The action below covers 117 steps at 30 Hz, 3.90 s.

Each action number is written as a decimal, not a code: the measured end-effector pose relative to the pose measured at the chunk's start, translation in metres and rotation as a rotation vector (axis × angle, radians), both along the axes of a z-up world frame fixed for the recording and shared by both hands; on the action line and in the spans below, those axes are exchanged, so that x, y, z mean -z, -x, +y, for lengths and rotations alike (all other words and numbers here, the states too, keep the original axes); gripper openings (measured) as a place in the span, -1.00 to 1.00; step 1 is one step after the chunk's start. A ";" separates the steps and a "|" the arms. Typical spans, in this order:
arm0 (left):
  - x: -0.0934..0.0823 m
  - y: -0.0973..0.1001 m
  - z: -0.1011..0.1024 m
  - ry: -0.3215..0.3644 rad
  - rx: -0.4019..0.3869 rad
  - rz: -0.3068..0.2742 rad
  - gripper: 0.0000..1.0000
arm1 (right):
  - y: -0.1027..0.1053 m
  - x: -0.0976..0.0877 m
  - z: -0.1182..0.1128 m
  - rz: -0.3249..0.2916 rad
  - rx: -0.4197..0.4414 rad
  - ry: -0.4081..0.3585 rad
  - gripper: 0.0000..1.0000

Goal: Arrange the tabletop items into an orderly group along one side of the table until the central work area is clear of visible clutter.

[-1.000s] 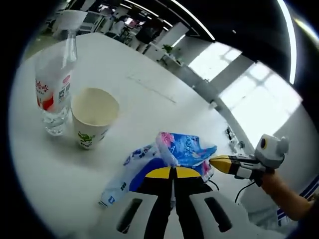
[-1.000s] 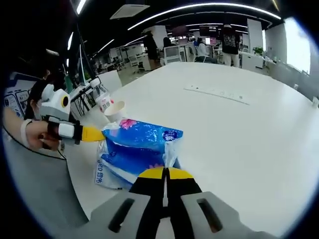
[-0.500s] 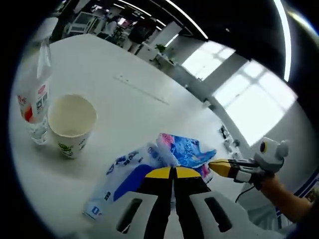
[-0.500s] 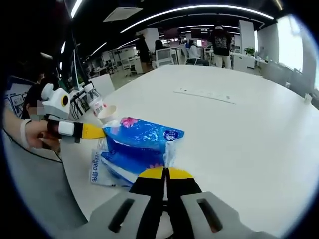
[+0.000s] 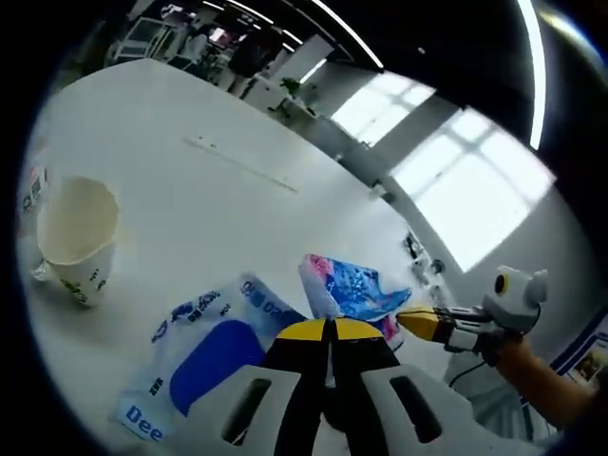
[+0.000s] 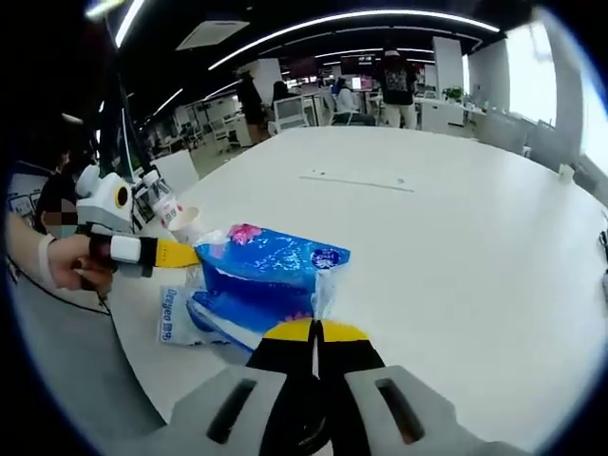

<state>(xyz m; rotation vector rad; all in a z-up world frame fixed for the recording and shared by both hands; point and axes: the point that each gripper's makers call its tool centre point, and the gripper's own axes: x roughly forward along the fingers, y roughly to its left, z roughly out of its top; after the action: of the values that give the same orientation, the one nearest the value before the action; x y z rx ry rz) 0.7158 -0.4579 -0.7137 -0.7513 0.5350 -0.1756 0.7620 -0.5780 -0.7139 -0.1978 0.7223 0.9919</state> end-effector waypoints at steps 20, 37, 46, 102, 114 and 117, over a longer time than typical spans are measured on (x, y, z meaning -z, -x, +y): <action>0.008 -0.032 -0.039 0.020 0.059 -0.015 -1.00 | -0.021 0.004 -0.042 -0.009 0.084 0.033 -1.00; 0.024 -0.048 -0.055 0.028 0.038 0.001 -1.00 | -0.041 0.031 -0.055 0.027 0.113 0.037 -1.00; 0.044 -0.061 -0.060 0.057 0.007 0.023 -1.00 | -0.047 0.049 -0.063 0.052 0.127 0.042 -1.00; 0.074 -0.058 -0.056 0.063 -0.024 0.084 -1.00 | -0.051 0.081 -0.059 0.088 0.110 0.041 -1.00; 0.068 -0.053 -0.058 0.069 -0.034 0.078 -0.97 | -0.048 0.081 -0.057 0.085 0.103 0.049 -0.99; 0.066 -0.053 -0.058 0.069 -0.039 0.072 -0.95 | -0.049 0.080 -0.057 0.083 0.107 0.047 -0.99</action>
<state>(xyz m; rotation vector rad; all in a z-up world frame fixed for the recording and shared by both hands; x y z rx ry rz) 0.7686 -0.5158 -0.7792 -0.8368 0.5846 -0.1312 0.8105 -0.6355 -0.7938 -0.1582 0.8245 0.8859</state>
